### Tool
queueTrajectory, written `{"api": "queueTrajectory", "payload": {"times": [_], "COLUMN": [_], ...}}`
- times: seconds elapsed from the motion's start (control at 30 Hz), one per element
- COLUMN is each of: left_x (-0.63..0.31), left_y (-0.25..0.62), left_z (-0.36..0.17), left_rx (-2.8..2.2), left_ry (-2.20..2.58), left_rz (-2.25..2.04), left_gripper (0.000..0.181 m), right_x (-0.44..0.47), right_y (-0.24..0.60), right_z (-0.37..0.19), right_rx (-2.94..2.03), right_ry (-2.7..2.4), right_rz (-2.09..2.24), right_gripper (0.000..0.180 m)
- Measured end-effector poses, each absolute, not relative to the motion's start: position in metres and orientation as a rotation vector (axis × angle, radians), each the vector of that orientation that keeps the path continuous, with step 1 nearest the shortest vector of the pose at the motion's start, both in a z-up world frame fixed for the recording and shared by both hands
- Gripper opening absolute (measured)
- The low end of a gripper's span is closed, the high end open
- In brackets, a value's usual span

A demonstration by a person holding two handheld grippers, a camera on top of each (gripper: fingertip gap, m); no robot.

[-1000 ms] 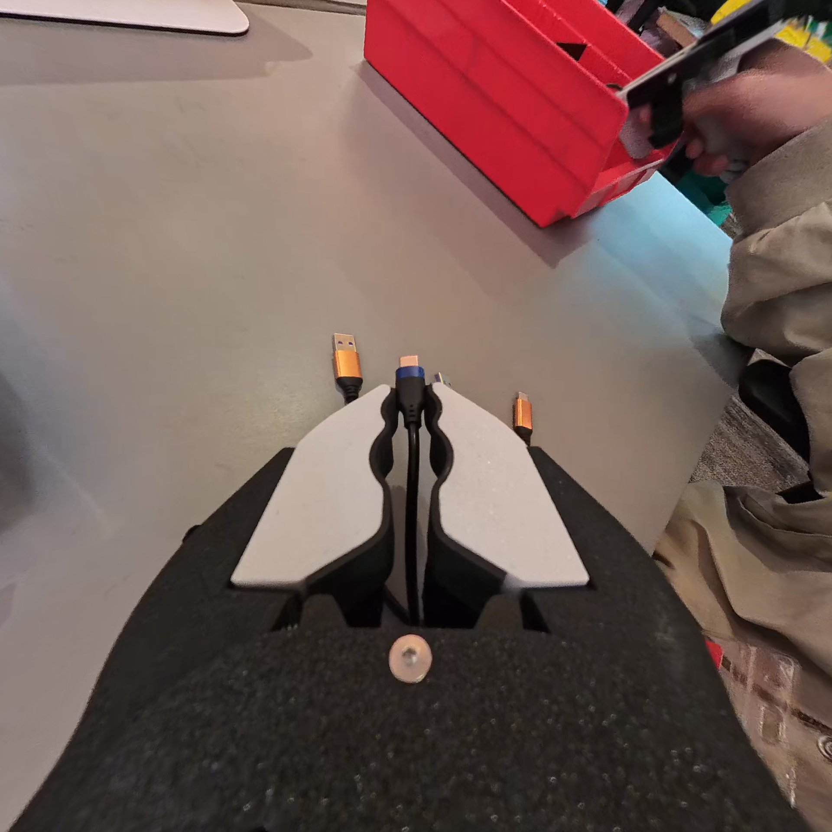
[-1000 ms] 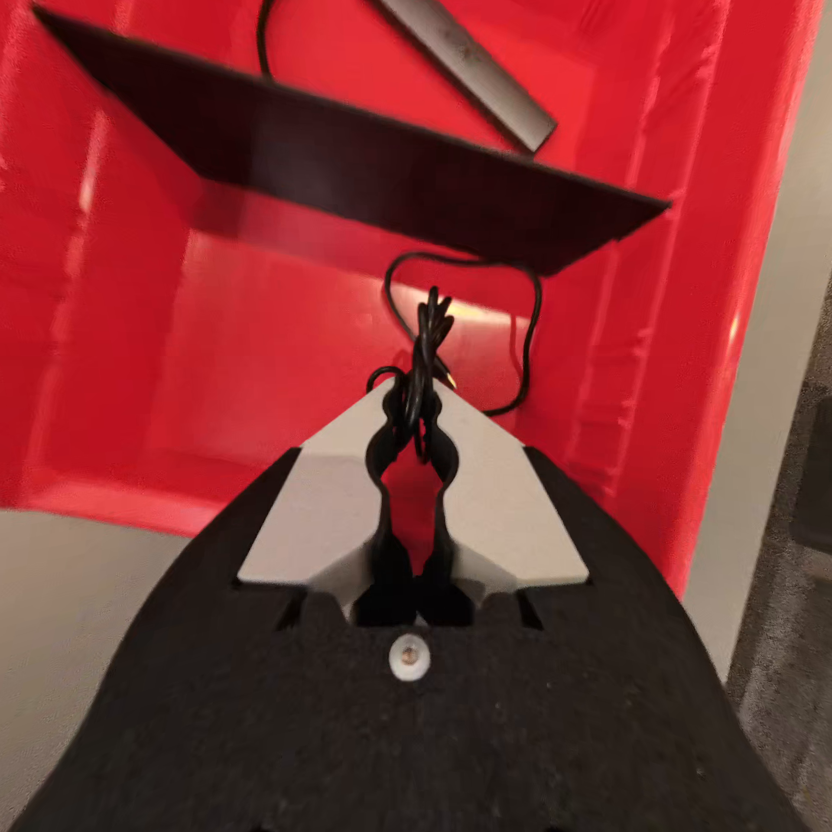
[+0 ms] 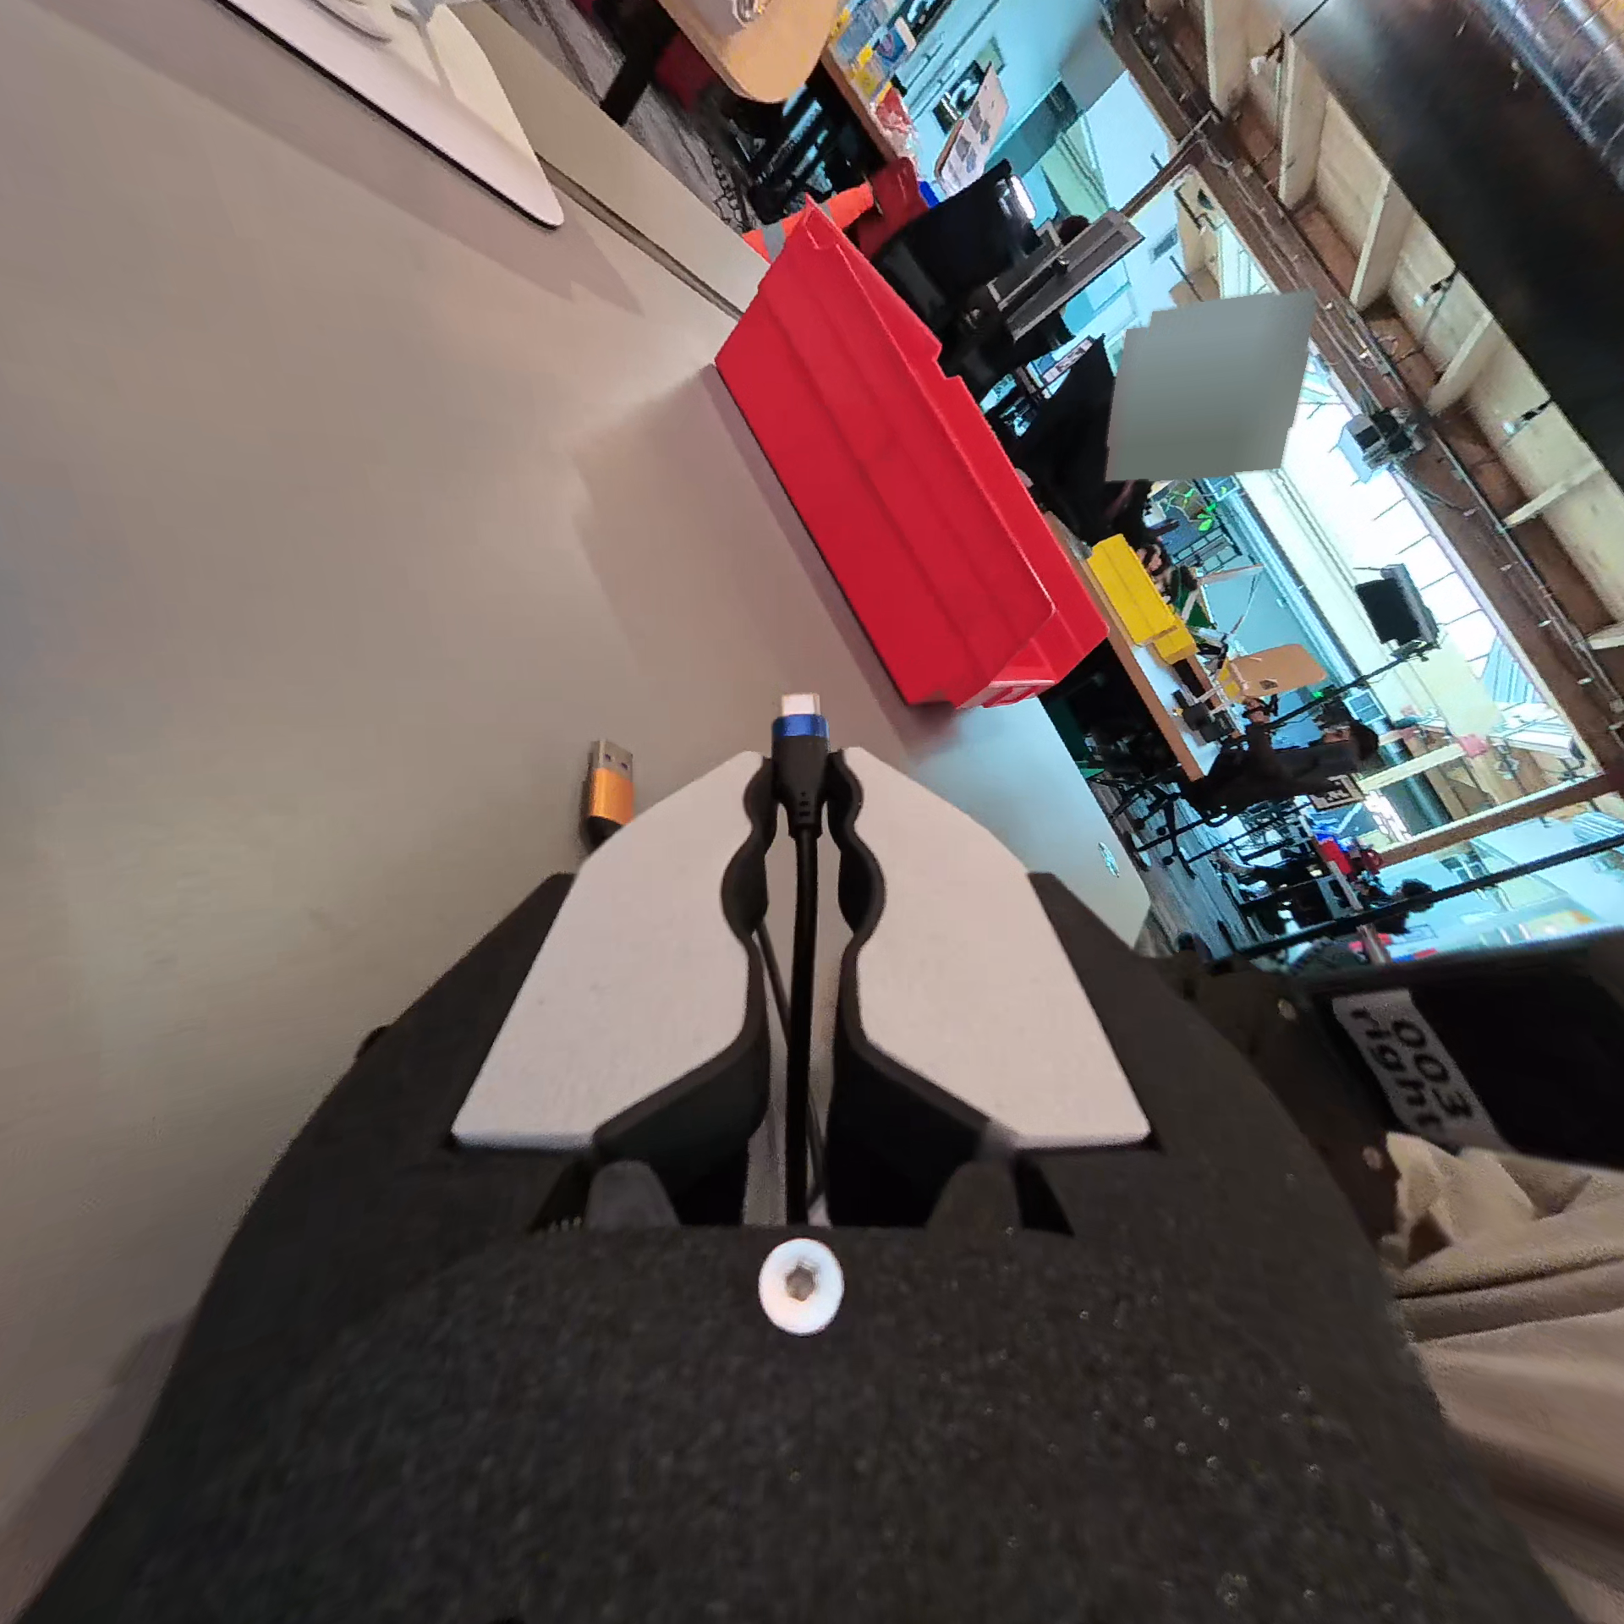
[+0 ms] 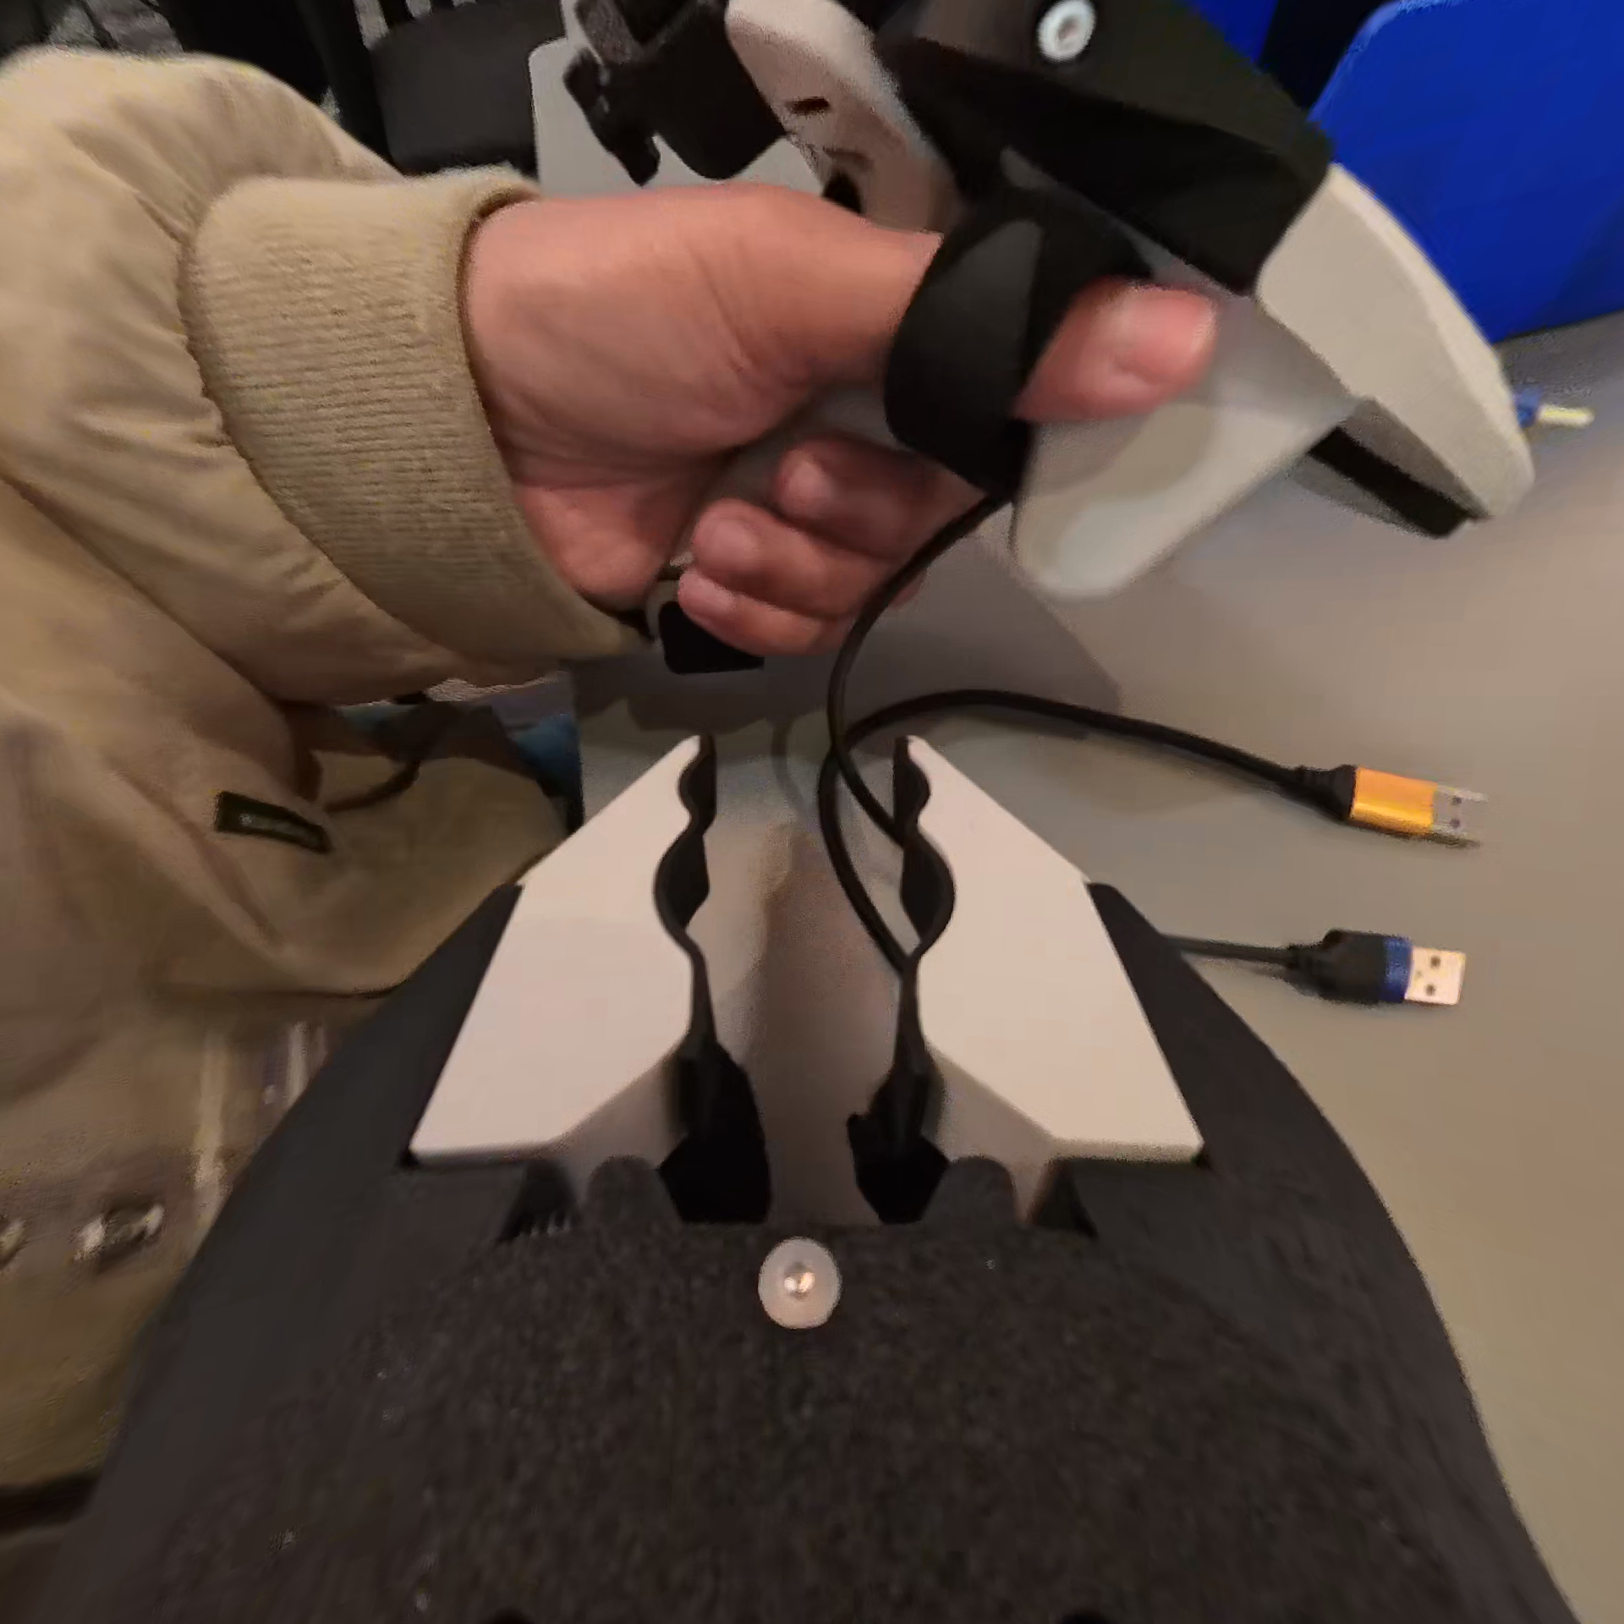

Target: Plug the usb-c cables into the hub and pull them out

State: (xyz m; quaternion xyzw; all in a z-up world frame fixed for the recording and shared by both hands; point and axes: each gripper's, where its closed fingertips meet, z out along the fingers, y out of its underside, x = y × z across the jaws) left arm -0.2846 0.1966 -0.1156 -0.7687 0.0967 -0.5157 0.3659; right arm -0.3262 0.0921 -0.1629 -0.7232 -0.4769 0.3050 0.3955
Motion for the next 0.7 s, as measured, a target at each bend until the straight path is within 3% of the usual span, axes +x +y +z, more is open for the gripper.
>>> {"api": "queueTrajectory", "payload": {"times": [0.1, 0.17, 0.23, 0.33, 0.37, 0.5, 0.7], "left_x": [-0.28, -0.276, -0.273, -0.274, -0.275, -0.29, -0.31], "left_y": [0.193, 0.191, 0.187, 0.186, 0.184, 0.183, 0.178], "left_z": [-0.116, -0.115, -0.107, -0.094, -0.09, -0.079, -0.09], "left_rx": [-1.982, -1.975, -1.926, -1.86, -1.845, -1.788, -1.821], "left_ry": [0.251, 0.259, 0.289, 0.332, 0.371, 0.413, 0.379], "left_rz": [-1.348, -1.372, -1.421, -1.416, -1.415, -1.378, -1.311], "left_gripper": [0.011, 0.011, 0.011, 0.052, 0.057, 0.053, 0.043], "right_x": [-0.331, -0.329, -0.327, -0.316, -0.308, -0.251, -0.129], "right_y": [0.102, 0.103, 0.101, 0.101, 0.103, 0.128, 0.154], "right_z": [-0.168, -0.175, -0.174, -0.164, -0.161, -0.121, -0.002], "right_rx": [-1.81, -1.834, -1.827, -1.837, -1.853, -1.879, -1.814], "right_ry": [-1.22, -1.254, -1.263, -1.22, -1.201, -1.041, -0.735], "right_rz": [0.651, 0.608, 0.631, 0.716, 0.731, 0.723, 0.639], "right_gripper": [0.027, 0.003, 0.002, 0.002, 0.002, 0.002, 0.002]}}
